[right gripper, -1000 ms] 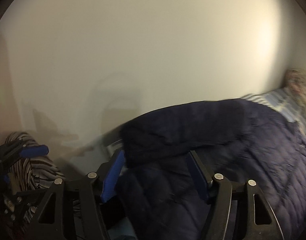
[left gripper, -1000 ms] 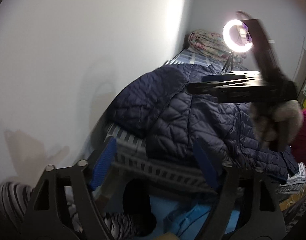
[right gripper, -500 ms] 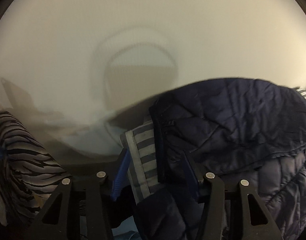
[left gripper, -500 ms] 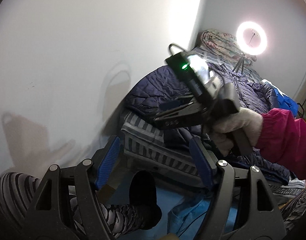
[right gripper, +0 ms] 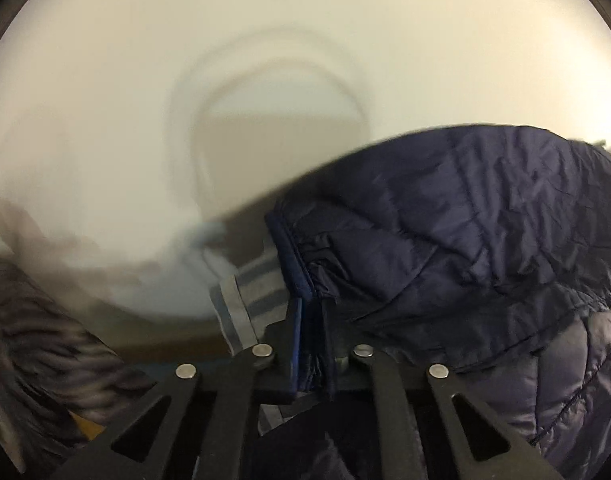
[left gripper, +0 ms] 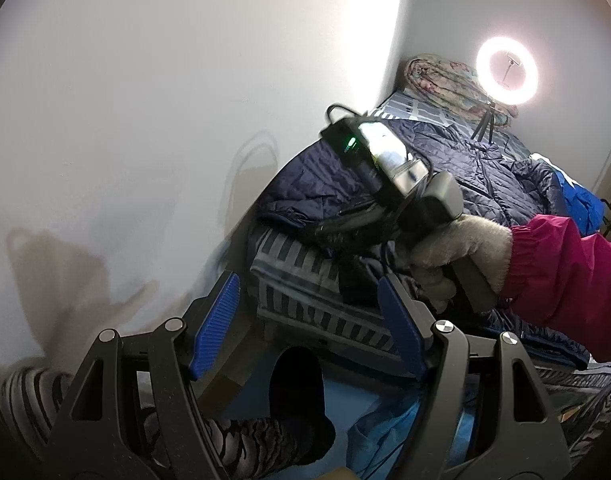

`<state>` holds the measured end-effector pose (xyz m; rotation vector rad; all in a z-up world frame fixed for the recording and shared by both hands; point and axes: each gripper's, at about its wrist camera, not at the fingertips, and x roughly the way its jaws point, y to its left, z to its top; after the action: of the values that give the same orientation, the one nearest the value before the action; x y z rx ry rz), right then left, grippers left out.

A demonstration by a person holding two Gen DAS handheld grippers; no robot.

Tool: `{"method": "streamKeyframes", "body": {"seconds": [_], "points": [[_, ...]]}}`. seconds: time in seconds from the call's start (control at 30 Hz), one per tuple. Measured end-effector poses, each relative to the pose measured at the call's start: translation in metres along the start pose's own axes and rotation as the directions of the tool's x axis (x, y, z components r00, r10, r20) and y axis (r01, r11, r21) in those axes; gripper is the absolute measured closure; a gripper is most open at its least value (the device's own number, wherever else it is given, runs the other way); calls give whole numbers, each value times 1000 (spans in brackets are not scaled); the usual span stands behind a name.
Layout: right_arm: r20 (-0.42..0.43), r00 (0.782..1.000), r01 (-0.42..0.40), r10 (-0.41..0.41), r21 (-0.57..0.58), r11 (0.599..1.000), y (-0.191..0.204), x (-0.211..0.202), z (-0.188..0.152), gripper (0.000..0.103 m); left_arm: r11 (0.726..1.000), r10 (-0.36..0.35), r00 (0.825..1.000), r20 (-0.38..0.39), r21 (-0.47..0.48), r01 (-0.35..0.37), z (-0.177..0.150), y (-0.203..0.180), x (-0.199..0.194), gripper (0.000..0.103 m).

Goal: Fold large clothes

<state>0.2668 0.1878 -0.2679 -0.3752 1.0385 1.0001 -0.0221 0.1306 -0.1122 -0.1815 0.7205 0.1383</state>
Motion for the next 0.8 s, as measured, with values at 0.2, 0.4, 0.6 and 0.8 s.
{"method": "streamKeyframes", "body": {"seconds": [0.2,0.4,0.6,0.8], "points": [[170,985,-34,10,140,990,-47,-69,2,101,998,-18,999,33,68,15,18,-22,4,29],[307,947,-14,-92,325,946,-118,-141,-9,102,987,-66,998,17,146,63,43,-55,19,36],[383,889,7,-250,534,845,-194,-205,-53,103,964,-146,989,20,229,138,83,-100,34,36],[348,892,35,-287,581,813,-239,-225,-81,100,938,-204,979,-4,287,196,126,-149,66,36]]}}
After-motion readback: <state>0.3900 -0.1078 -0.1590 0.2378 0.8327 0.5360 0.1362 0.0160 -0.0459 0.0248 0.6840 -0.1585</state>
